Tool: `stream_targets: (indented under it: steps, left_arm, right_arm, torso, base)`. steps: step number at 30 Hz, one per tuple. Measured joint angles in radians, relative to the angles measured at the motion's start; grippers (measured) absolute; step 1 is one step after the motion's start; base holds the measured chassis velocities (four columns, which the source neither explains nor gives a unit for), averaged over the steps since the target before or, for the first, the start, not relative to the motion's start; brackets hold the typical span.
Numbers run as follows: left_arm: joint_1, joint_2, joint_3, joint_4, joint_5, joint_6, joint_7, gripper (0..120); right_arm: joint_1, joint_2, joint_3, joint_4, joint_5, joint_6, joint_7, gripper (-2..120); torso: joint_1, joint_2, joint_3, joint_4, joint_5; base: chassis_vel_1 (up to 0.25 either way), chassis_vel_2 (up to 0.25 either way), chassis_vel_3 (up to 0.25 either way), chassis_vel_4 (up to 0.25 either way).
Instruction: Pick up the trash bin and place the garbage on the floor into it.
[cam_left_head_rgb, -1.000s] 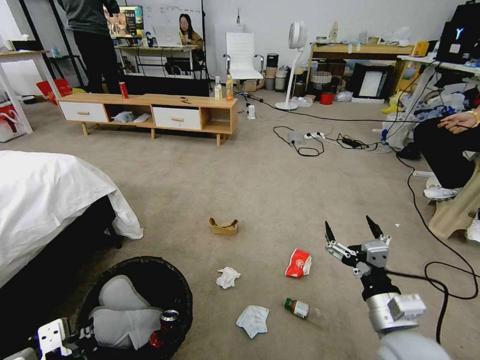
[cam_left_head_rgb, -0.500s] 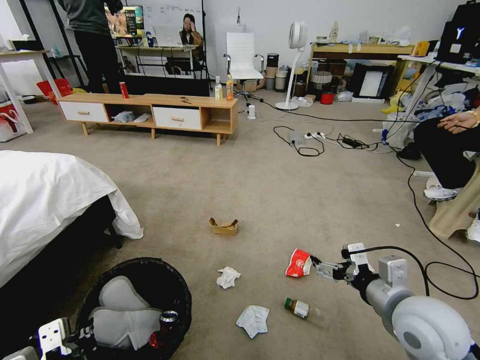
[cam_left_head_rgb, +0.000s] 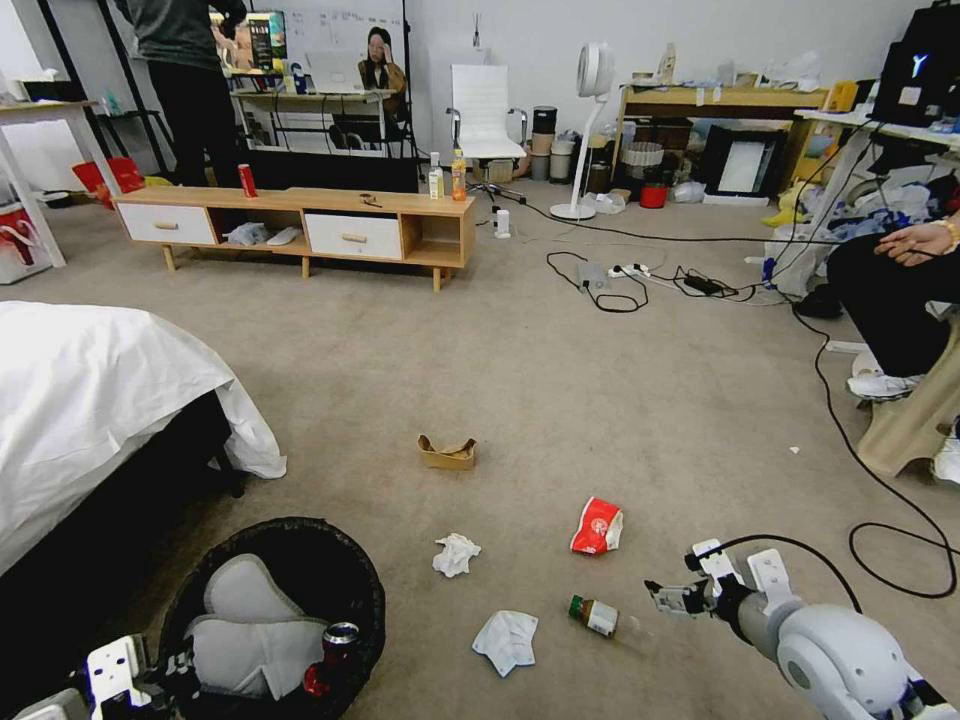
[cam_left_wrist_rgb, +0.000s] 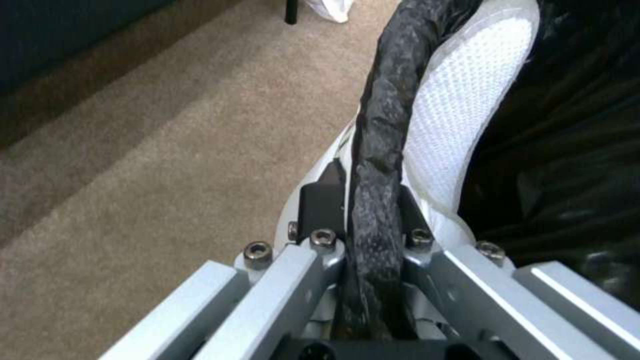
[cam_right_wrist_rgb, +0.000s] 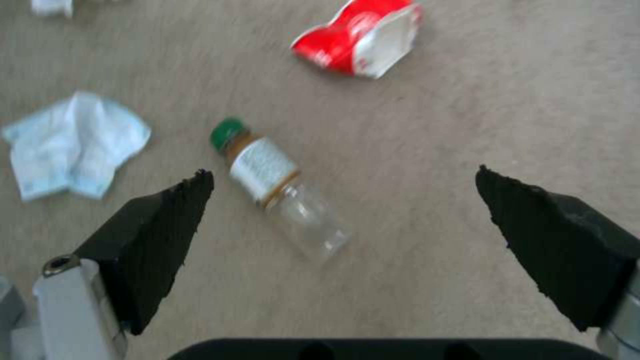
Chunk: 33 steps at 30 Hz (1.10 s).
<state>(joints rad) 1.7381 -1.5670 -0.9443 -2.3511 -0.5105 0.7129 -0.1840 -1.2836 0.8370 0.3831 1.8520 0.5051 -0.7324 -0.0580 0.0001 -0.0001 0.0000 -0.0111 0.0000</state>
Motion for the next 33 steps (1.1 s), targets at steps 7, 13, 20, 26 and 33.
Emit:
stream_targets:
  steps: [7, 13, 20, 26, 33]
  left_arm:
    - [0.004, -0.009, 0.007, 0.000, 0.012, -0.003, 0.002, 3]
    - [0.009, -0.017, 0.008, -0.001, 0.020, -0.005, 0.004, 3]
    - [0.015, -0.019, 0.001, -0.002, 0.021, -0.010, 0.005, 3]
    - [0.016, -0.022, -0.001, 0.000, 0.022, -0.011, 0.006, 3]
    - [0.017, -0.023, -0.009, 0.004, 0.023, -0.011, 0.006, 3]
  right_arm:
    - [0.046, 0.005, -0.120, -0.086, -0.096, 0.061, -0.062, 100]
    - [0.101, 0.023, -0.202, -0.151, -0.129, 0.091, -0.085, 100]
    - [0.159, 0.048, -0.271, -0.241, -0.152, 0.118, -0.076, 100]
    - [0.194, 0.066, -0.299, -0.310, -0.167, 0.134, -0.074, 100]
    - [0.248, 0.099, -0.343, -0.422, -0.198, 0.179, -0.072, 100]
  torso:
    - [0.000, 0.000, 0.000, 0.0001, 0.0000]
    - [0.000, 0.000, 0.000, 0.0002, 0.0000]
    - [0.000, 0.000, 0.000, 0.0001, 0.0000]
    - [0.000, 0.000, 0.000, 0.0002, -0.0001]
    - [0.000, 0.000, 0.000, 0.0002, -0.0001]
  base:
    - [0.000, 0.000, 0.000, 0.000]
    - [0.000, 0.000, 0.000, 0.000]
    - [0.000, 0.000, 0.000, 0.000]
    - [0.000, 0.000, 0.000, 0.000]
    - [0.000, 0.000, 0.000, 0.000]
